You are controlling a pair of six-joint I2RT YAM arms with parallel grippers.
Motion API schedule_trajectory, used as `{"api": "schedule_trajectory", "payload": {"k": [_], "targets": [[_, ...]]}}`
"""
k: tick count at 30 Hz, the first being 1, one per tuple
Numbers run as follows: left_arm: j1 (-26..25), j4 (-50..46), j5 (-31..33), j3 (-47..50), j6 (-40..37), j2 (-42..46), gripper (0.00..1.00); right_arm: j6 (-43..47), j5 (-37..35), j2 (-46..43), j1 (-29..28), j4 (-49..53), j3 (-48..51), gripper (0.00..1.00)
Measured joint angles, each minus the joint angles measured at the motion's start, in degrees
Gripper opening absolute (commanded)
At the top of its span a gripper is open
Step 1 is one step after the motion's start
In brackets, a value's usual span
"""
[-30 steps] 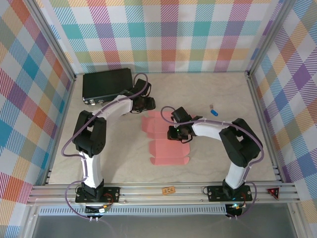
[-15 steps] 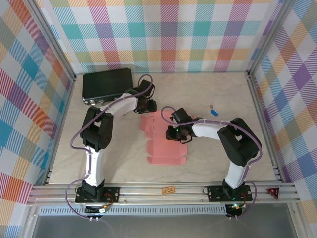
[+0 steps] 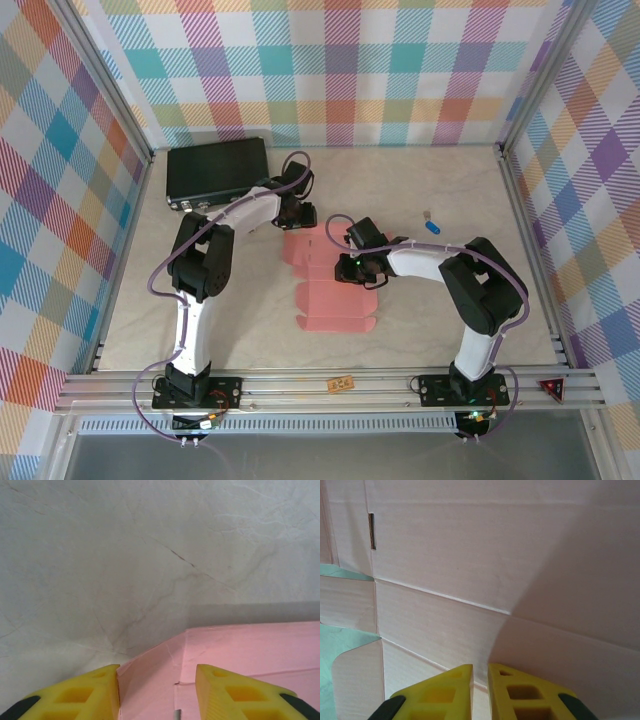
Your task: Fold the paper box
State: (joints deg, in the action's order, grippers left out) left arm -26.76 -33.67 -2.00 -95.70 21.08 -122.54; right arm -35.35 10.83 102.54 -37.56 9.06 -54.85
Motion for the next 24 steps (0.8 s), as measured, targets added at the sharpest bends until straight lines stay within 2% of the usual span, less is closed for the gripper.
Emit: {"api": "schedule_trajectory", "payload": {"k": [24], "targets": [[0.1,2.8,-12.7,-0.1,-1.0,0.0,0.28,0.0,0.2,0.1,0.0,0.0,0.0,0.18]]}}
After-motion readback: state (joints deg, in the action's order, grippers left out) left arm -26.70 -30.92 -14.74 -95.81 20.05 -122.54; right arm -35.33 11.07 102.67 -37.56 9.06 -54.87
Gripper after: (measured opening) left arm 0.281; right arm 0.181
